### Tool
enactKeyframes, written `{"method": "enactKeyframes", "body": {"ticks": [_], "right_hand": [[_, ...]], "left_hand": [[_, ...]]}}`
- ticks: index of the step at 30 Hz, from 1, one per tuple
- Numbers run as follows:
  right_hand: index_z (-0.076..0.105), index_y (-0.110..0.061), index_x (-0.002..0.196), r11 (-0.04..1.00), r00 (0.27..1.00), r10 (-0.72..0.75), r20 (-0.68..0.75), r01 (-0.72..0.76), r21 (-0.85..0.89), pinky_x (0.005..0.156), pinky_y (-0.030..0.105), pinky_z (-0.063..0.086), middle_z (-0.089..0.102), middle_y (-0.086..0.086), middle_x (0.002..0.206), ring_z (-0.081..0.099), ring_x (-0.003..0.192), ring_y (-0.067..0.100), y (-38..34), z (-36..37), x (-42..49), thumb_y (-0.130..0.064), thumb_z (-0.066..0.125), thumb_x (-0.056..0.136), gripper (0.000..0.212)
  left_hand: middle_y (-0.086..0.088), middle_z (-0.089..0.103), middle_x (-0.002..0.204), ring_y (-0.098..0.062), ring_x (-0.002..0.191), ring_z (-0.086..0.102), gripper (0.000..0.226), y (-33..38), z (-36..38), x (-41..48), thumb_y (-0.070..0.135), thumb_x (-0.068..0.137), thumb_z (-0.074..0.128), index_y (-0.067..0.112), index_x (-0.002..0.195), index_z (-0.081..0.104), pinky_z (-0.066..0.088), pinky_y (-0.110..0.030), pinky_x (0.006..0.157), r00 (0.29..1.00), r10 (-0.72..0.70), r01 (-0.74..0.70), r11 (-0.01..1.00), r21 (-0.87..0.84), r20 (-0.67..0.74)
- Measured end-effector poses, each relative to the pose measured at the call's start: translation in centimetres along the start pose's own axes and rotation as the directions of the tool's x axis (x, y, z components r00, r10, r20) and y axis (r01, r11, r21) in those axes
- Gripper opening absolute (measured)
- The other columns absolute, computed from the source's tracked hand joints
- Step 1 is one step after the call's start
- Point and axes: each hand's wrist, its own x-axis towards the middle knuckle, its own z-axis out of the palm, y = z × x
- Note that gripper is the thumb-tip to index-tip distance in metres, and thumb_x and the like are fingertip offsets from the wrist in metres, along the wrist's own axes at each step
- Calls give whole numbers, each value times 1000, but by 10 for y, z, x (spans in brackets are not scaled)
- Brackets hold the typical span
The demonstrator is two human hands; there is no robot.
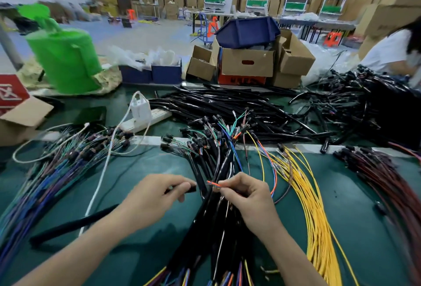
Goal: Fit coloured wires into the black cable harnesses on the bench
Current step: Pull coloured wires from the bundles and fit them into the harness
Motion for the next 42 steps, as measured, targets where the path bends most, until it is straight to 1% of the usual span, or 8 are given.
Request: {"method": "enactKeyframes", "body": {"ticks": [3,6,8,18,27,32,36,42], "right_hand": [[69,-6,76,1000,999,17,50,-17,-3,71,17,51,74,0,74,68,73,8,-1,0,-1,12,65,80,18],[74,-8,85,999,994,42,96,-42,0,80,21,53,75,5,84,71,84,16,-3,-2,-1,11,63,81,22],[75,-9,88,999,993,43,110,-41,-22,81,20,53,75,5,86,71,84,15,-3,-3,-2,10,63,82,23],[75,-5,88,998,985,59,164,-62,15,79,20,52,75,10,83,71,83,17,-9,-6,-4,12,61,82,22],[76,-5,86,996,978,78,193,-87,36,74,18,51,74,11,80,71,79,16,-12,-10,-3,11,62,82,22],[76,-8,85,995,977,87,197,-96,37,73,17,51,74,11,79,71,78,15,-13,-11,-2,11,62,81,24],[76,-10,83,993,976,92,196,-105,58,73,16,50,74,10,79,71,77,15,-12,-12,-2,13,60,81,28],[77,-17,77,994,975,103,196,-110,25,74,19,51,74,11,77,70,76,16,-10,-13,-1,12,61,81,33]], "left_hand": [[16,65,64,-1,52,51,24,3,8,-2,19,93,58,40,82,65,40,-17,53,992,-89,102,984,-146,90],[8,62,62,-7,51,54,16,8,11,-4,10,91,60,22,91,69,43,-19,48,974,-184,222,884,-412,130],[9,60,59,-7,48,54,15,10,14,-5,6,91,59,17,96,69,43,-19,46,971,-188,238,838,-492,149],[4,70,77,-9,52,51,20,13,23,-7,4,89,62,21,96,70,38,-20,48,973,-124,214,805,-553,195],[5,68,80,-7,55,52,21,10,22,-3,4,88,63,22,97,70,41,-17,51,984,-39,127,842,-524,176],[4,69,81,-5,57,53,30,8,23,-4,3,87,64,30,97,71,42,-15,54,991,2,65,863,-501,133],[10,67,71,-3,59,54,38,8,27,-5,3,85,66,39,97,69,41,-13,57,997,17,24,869,-493,79],[16,67,70,-1,57,55,41,9,29,-8,1,83,68,39,99,68,41,-10,58,997,67,-73,887,-456,-28]]}}
